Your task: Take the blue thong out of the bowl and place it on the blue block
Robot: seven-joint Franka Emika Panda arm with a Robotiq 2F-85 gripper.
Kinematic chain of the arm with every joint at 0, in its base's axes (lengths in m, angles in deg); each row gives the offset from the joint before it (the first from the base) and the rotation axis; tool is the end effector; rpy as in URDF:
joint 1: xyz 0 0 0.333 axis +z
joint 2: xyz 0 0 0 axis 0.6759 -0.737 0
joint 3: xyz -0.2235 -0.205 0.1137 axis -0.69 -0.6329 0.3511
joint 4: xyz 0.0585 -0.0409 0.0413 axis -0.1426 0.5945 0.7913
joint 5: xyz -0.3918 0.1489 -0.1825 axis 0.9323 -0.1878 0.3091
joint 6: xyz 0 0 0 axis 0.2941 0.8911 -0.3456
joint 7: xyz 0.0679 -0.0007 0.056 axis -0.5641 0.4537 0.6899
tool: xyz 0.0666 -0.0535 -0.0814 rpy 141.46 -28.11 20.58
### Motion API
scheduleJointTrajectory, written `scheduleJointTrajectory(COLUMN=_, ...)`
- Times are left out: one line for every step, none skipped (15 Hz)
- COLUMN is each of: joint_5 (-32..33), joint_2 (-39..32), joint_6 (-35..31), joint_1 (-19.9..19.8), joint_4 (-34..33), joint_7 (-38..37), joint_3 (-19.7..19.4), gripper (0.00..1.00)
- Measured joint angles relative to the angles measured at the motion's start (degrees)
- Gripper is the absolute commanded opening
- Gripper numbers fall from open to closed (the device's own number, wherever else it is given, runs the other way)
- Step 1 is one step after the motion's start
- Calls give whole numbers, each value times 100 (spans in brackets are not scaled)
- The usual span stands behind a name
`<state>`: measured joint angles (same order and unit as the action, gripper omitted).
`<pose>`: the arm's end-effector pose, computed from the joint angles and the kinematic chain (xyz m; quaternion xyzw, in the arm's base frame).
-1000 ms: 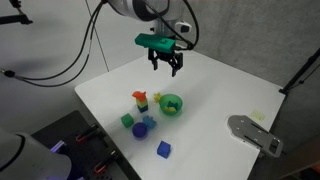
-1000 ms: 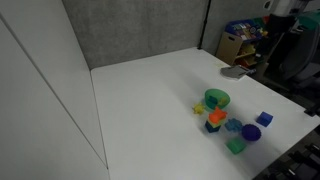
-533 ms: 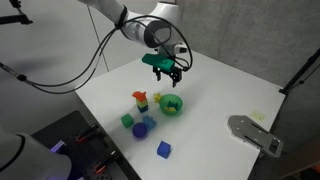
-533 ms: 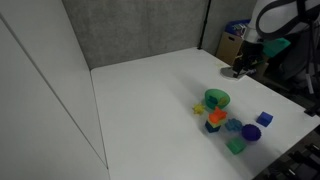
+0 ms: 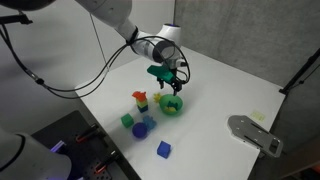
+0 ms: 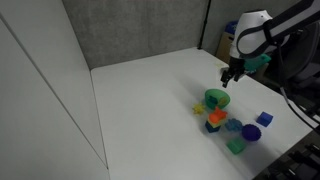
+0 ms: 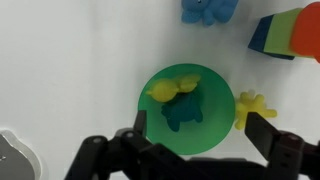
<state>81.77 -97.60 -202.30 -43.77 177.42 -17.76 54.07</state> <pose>0.6534 -0.0571 0.1636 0.9984 0.0148 -0.0409 0.0365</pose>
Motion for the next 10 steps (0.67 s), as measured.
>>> scheduleJointTrajectory(joint_5=0, joint_2=-52, joint_6=23, joint_1=2, joint_4=-47, joint_7=-1, joint_3=0, gripper=100)
scheduleJointTrajectory(joint_5=0, joint_2=-63, joint_6=49, joint_1=2, joint_4=-73, joint_7=-1, joint_3=0, gripper=100)
scheduleJointTrajectory(joint_5=0, joint_2=-61, joint_6=71, joint_1=2, joint_4=-93, joint_7=-1, joint_3=0, gripper=100)
scheduleJointTrajectory(joint_5=0, joint_2=-61, joint_6=78, joint_1=2, joint_4=-106, joint_7=-1, joint_3=0, gripper=100)
scheduleJointTrajectory(joint_5=0, joint_2=-61, joint_6=80, joint_1=2, joint_4=-110, joint_7=-2, joint_3=0, gripper=100)
scheduleJointTrajectory(joint_5=0, joint_2=-71, joint_6=68, joint_1=2, joint_4=-110, joint_7=-1, joint_3=0, gripper=100)
scheduleJointTrajectory(joint_5=0, joint_2=-103, joint_6=6, joint_1=1, joint_4=-110, joint_7=-1, joint_3=0, gripper=100)
scheduleJointTrajectory(joint_5=-1, joint_2=-160, joint_6=-81, joint_1=1, joint_4=-116, joint_7=-2, joint_3=0, gripper=100)
scheduleJointTrajectory(joint_5=-1, joint_2=-240, joint_6=-182, joint_1=1, joint_4=-130, joint_7=-1, joint_3=2, gripper=100)
scheduleJointTrajectory(joint_5=-2, joint_2=-330, joint_6=-282, joint_1=1, joint_4=-159, joint_7=-2, joint_3=8, gripper=100)
